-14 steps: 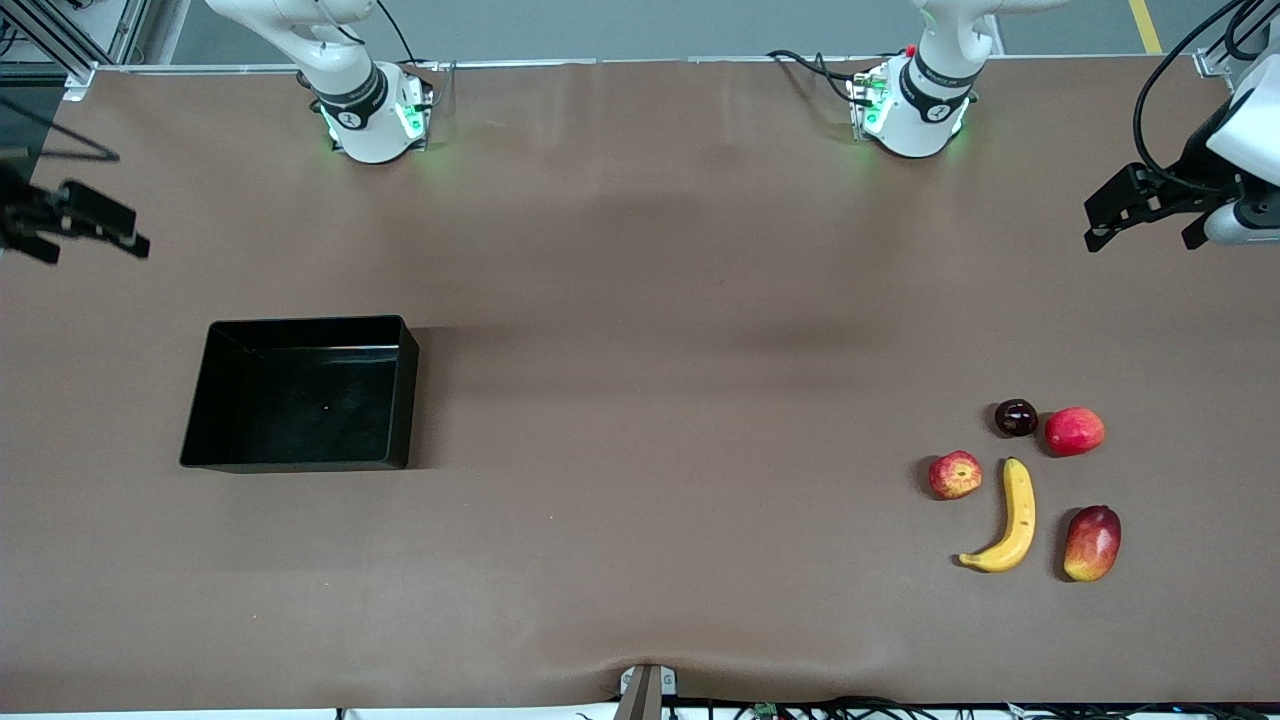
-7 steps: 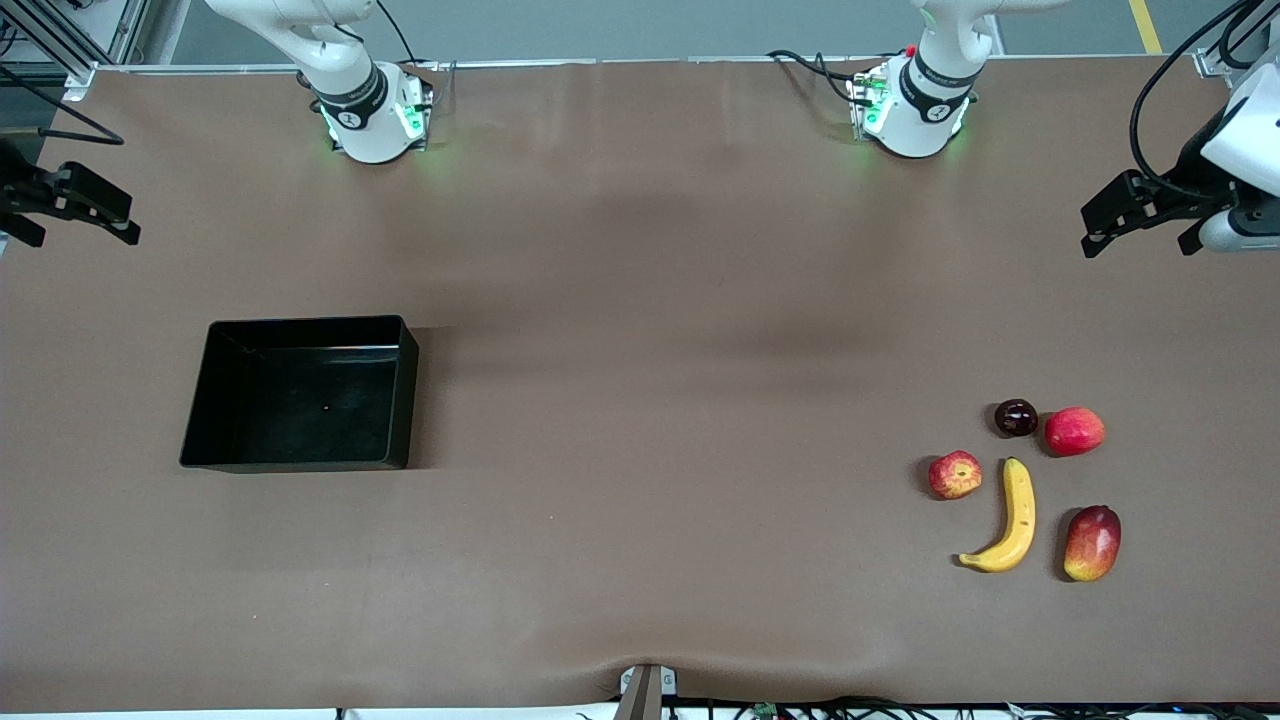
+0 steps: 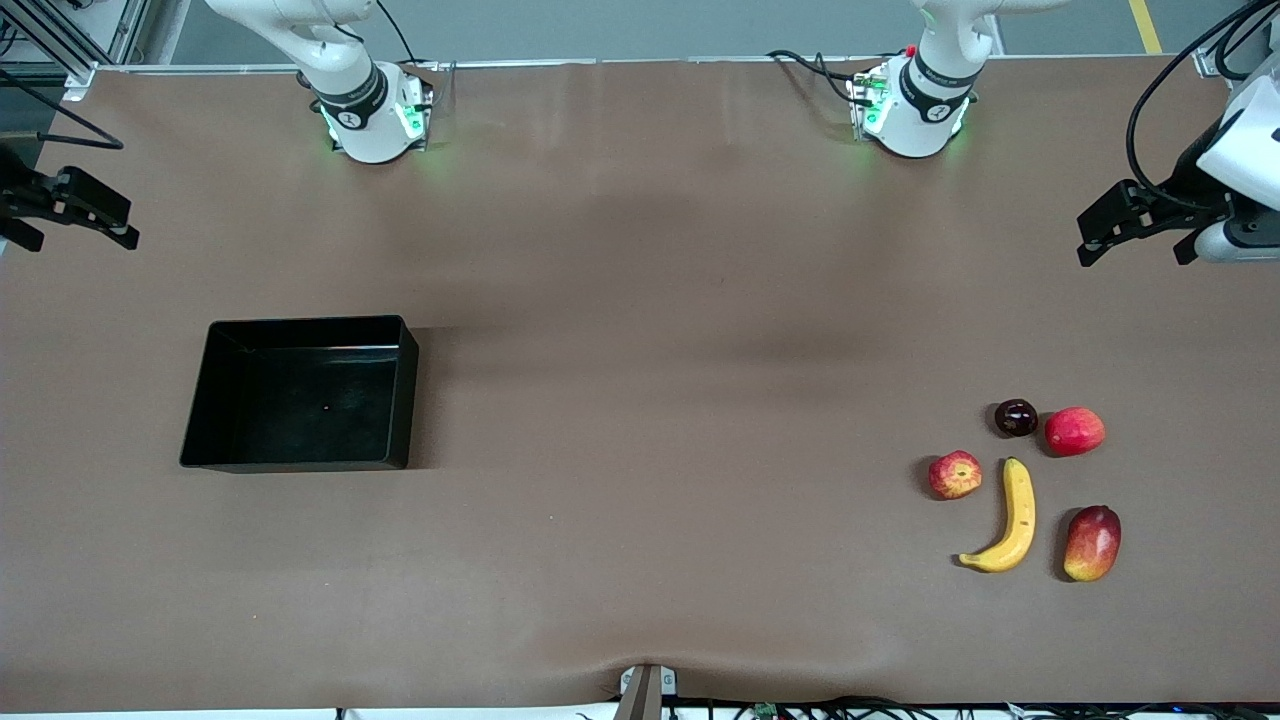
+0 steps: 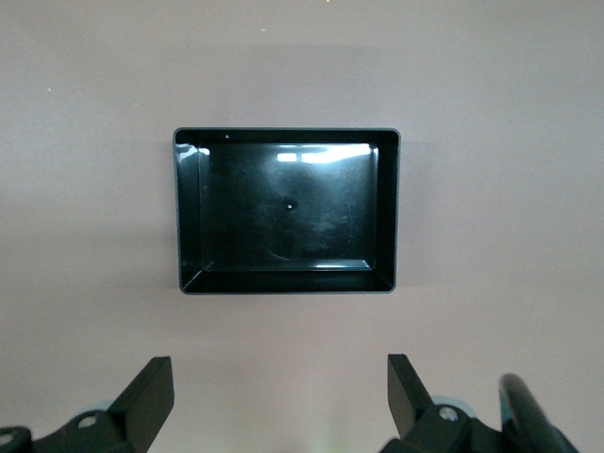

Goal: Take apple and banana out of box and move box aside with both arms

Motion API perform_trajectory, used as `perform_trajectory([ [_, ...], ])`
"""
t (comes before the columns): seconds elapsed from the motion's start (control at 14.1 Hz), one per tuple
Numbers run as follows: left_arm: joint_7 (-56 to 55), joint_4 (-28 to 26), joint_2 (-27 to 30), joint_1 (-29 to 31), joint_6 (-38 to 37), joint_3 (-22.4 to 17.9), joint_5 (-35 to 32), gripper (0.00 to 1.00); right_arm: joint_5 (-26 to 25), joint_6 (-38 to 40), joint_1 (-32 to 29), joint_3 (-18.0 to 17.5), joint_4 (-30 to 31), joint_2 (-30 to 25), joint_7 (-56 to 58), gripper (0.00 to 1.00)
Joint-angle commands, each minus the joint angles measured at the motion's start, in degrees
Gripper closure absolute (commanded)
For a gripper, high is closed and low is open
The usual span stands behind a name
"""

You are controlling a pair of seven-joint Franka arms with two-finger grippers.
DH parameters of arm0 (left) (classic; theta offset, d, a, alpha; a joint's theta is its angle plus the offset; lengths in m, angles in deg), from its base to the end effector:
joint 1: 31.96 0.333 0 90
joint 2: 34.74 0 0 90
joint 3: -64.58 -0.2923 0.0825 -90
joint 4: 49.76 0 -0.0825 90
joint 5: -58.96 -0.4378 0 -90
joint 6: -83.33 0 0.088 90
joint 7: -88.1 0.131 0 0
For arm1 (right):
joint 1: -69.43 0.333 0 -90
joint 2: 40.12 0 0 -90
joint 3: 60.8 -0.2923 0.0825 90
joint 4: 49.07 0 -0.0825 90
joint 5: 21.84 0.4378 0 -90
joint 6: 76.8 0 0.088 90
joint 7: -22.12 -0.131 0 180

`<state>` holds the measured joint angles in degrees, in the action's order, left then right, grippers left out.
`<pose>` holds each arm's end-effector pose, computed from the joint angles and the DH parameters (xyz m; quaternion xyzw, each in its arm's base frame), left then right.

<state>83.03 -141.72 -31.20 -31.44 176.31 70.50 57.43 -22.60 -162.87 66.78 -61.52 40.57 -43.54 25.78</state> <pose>0.5954 -0.0545 0.6007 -0.9991 0.0031 -0.0410 0.0129 0.5836 -0.0213 0.6097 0.9999 0.0146 -0.0017 0.0069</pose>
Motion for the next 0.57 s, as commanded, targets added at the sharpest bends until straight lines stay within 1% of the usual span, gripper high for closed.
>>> perform_trajectory([
  [0.0, -0.12, 1.25, -0.38, 0.1, -0.43, 0.15, 0.74, 0.0, 2.34, 0.64, -0.95, 0.11, -0.87, 0.09, -0.5, 0.0],
  [0.5, -0.03, 1.34, -0.2, 0.01, -0.6, 0.23, 0.82, 0.0, 2.34, 0.99, -1.04, 0.11, -0.69, 0.0, -0.41, 0.0],
])
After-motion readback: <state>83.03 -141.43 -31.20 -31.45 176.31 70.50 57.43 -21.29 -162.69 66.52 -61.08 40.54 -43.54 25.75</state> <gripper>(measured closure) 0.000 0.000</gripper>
